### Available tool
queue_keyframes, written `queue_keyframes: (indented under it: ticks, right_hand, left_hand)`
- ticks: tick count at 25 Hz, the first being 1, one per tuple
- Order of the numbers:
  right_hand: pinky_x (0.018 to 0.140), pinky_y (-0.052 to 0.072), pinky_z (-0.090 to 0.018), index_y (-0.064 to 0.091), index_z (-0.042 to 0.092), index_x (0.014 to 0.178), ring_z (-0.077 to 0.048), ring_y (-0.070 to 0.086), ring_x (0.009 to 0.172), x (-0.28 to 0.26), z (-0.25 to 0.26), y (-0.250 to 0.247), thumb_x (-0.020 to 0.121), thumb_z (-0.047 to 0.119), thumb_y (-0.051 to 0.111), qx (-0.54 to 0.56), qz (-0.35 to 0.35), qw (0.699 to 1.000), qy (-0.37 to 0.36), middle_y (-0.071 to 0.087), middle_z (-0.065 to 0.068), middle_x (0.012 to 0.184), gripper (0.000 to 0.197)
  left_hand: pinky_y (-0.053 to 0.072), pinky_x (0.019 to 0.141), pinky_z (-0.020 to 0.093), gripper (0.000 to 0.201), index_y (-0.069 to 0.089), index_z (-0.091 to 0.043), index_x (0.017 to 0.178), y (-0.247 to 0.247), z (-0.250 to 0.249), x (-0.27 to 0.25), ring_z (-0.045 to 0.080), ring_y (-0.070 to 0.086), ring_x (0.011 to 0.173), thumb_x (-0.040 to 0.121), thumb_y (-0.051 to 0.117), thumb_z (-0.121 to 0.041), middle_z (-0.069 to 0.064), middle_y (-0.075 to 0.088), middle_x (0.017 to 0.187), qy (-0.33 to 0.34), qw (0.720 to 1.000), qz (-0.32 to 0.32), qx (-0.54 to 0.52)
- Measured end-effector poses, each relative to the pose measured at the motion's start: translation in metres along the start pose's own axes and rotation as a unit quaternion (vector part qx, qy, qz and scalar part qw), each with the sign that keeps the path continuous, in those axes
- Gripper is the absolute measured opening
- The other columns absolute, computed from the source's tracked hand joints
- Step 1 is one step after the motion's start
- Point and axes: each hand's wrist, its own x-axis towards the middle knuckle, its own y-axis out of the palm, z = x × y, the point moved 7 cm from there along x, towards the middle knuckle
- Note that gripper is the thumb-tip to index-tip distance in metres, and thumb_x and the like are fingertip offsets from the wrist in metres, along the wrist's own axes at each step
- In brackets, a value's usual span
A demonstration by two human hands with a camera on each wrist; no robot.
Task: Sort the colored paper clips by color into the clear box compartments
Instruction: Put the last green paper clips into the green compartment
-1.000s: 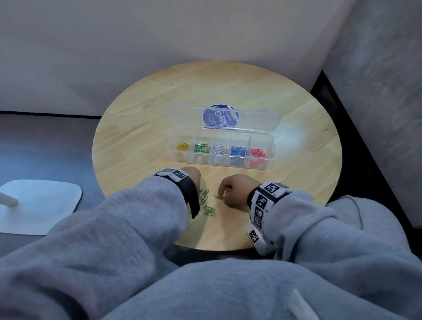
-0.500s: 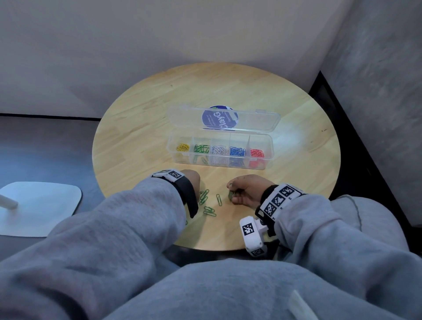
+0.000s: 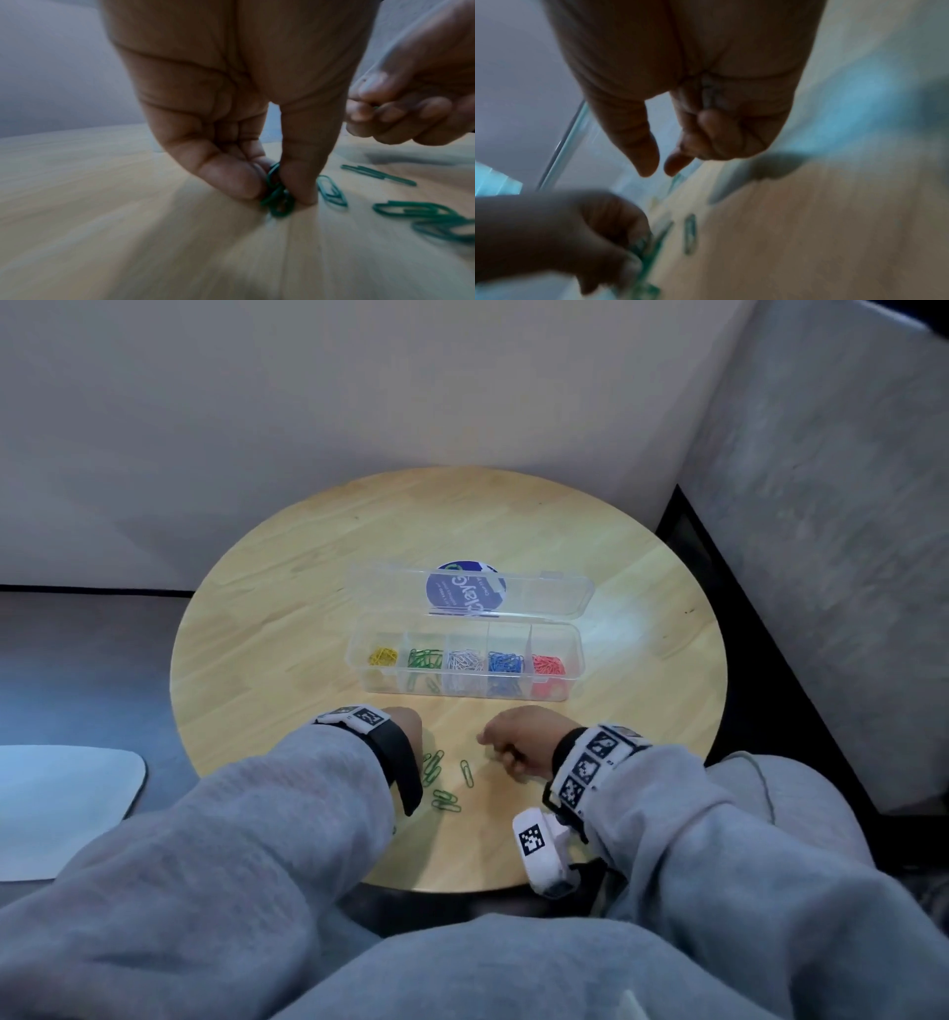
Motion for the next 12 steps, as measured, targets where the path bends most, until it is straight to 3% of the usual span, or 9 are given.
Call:
queue_keyframes:
  ticks: [1, 4, 6, 8, 12]
  right_hand:
    - [0.049, 0.039, -0.021, 0.057, 0.014, 0.078, -0.013, 0.049, 0.053, -0.002, 0.006, 0.000, 0.085, 0.022, 0.063, -0.142, -0.032, 0.989, -0.028, 0.056, -0.001, 0.067, 0.011]
    - [0.073, 0.053, -0.030, 0.067, 0.015, 0.091, -0.020, 0.063, 0.086, -0.005, 0.023, 0.012, 0.078, 0.033, 0.068, -0.442, -0.085, 0.887, -0.104, 0.068, -0.002, 0.093, 0.023]
    - [0.079, 0.054, -0.033, 0.068, 0.012, 0.094, -0.023, 0.064, 0.091, 0.002, 0.027, 0.022, 0.078, 0.039, 0.068, -0.515, -0.074, 0.846, -0.119, 0.069, -0.005, 0.097, 0.032]
    - [0.078, 0.055, -0.033, 0.069, 0.010, 0.092, -0.025, 0.065, 0.087, 0.010, 0.028, 0.030, 0.078, 0.040, 0.068, -0.555, -0.053, 0.820, -0.125, 0.069, -0.007, 0.093, 0.034]
    - [0.072, 0.054, -0.031, 0.072, 0.009, 0.091, -0.024, 0.063, 0.074, 0.024, 0.029, 0.036, 0.081, 0.025, 0.054, -0.606, -0.034, 0.787, -0.113, 0.066, -0.006, 0.082, 0.026]
  left_hand:
    - [0.056, 0.078, 0.038, 0.033, 0.064, -0.008, 0.067, 0.006, 0.003, 0.004, 0.031, 0.070, 0.085, 0.054, 0.074, -0.036, 0.007, 0.063, 0.073, 0.003, 1.000, 0.020, -0.003]
    - [0.051, 0.066, 0.032, 0.026, 0.063, -0.012, 0.065, 0.006, 0.005, 0.000, 0.027, 0.064, 0.067, 0.054, 0.074, -0.033, 0.004, 0.056, 0.063, 0.013, 1.000, -0.014, 0.006]
    - [0.046, 0.061, 0.029, 0.024, 0.067, -0.010, 0.075, 0.006, 0.001, -0.007, 0.024, 0.058, 0.066, 0.062, 0.074, -0.028, 0.002, 0.059, 0.068, 0.022, 0.999, -0.029, -0.010]
    - [0.044, 0.059, 0.028, 0.025, 0.071, -0.008, 0.083, 0.006, 0.002, -0.007, 0.021, 0.056, 0.066, 0.064, 0.073, -0.025, 0.002, 0.063, 0.073, 0.034, 0.998, -0.053, -0.019]
    - [0.036, 0.052, 0.025, 0.012, 0.061, -0.014, 0.075, 0.004, 0.000, -0.013, 0.020, 0.049, 0.066, 0.068, 0.069, -0.019, 0.003, 0.056, 0.073, 0.052, 0.997, -0.054, -0.013]
